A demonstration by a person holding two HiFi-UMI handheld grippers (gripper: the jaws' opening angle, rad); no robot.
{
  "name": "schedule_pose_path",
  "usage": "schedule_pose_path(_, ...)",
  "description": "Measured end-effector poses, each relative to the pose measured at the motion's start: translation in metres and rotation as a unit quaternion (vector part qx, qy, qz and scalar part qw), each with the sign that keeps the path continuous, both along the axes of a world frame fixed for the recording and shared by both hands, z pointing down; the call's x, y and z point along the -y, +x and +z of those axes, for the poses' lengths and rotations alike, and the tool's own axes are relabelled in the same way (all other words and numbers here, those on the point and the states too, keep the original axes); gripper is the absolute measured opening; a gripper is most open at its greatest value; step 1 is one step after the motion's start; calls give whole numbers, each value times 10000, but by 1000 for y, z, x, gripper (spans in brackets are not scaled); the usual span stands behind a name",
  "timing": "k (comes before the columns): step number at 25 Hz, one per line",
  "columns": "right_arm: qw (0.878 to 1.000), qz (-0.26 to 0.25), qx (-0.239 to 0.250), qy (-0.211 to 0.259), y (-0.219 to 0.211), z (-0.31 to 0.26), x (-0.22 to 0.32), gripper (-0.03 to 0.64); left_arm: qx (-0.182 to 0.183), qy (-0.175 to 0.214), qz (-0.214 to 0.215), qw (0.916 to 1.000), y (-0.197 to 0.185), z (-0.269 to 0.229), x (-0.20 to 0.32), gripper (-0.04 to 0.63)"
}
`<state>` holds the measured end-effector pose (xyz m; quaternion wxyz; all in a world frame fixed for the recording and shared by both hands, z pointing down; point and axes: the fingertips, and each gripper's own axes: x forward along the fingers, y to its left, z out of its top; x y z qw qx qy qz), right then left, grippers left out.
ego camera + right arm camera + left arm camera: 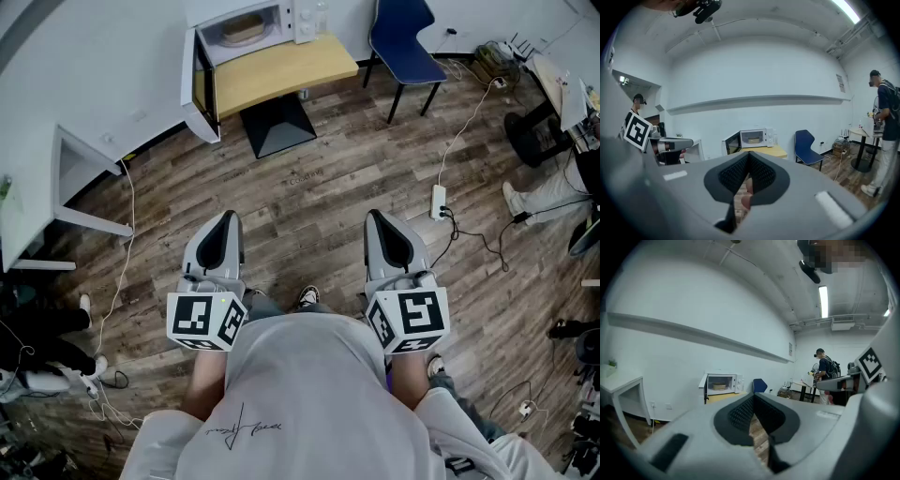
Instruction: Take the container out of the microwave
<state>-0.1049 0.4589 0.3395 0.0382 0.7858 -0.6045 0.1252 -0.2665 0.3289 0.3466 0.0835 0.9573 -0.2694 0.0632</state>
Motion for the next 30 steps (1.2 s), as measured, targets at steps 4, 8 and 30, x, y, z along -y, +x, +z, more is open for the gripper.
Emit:
schedule_pose_path(4,10000,-27,-8,12,7,2,-3,11,9,19,-110,9999,8,1,-5,-2)
schedule_pose_path(8,10000,-80,-14,44,13,2,-4,11,-54,23,-151,9999,15,-4,-9,-2)
schedule_pose_path(30,9991,-205,340,177,62,2,79,12,-144,1,-32,9999,76,-10,62,-2)
